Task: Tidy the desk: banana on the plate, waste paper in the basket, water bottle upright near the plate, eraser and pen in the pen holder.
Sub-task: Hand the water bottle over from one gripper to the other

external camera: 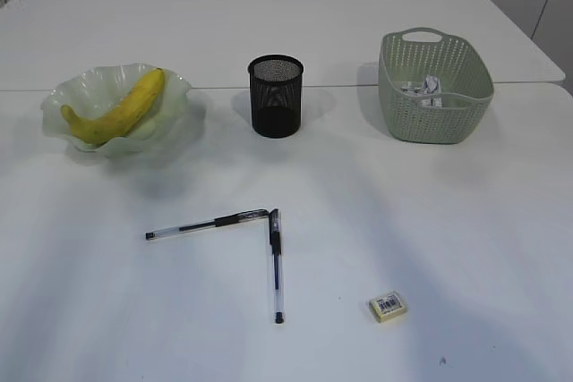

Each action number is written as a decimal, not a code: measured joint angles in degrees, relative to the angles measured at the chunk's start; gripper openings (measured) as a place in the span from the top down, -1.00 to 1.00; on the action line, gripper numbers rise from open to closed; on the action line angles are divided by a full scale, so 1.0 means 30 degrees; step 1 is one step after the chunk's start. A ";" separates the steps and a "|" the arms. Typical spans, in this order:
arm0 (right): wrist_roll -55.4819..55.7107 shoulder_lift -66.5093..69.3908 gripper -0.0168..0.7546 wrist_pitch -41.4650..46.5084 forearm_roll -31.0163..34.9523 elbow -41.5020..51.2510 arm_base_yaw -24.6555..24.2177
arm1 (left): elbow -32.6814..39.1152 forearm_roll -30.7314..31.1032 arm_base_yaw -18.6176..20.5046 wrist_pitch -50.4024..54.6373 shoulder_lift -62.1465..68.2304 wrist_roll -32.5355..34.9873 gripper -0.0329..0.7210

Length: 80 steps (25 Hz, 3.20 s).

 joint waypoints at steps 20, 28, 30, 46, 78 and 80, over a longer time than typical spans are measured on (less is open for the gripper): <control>-0.0071 0.0000 0.05 0.0037 -0.0116 0.0000 0.0000 | 0.1007 0.1818 0.0000 0.0511 -0.7864 -0.1780 0.27; -0.0230 0.0000 0.05 0.0037 -0.0198 0.0000 0.0000 | 0.4961 0.1818 0.0000 0.0629 -1.0669 -0.1853 0.27; -0.0230 0.0000 0.05 0.0037 -0.0198 0.0000 0.0000 | 0.6216 0.1818 0.0000 0.0629 -1.1228 -0.1621 0.27; -0.0267 0.0000 0.05 0.0037 -0.0239 0.0000 0.0000 | 1.2923 -0.0550 0.0000 0.0395 -1.5130 0.1495 0.27; -0.0267 0.0000 0.05 0.0037 -0.0205 0.0000 0.0000 | 1.6520 -0.4690 0.0000 -0.2238 -1.6417 0.2160 0.27; -0.0267 0.0000 0.05 0.0037 -0.0205 0.0000 0.0000 | 1.6520 -0.4690 0.0000 -0.2279 -1.6417 0.2160 0.27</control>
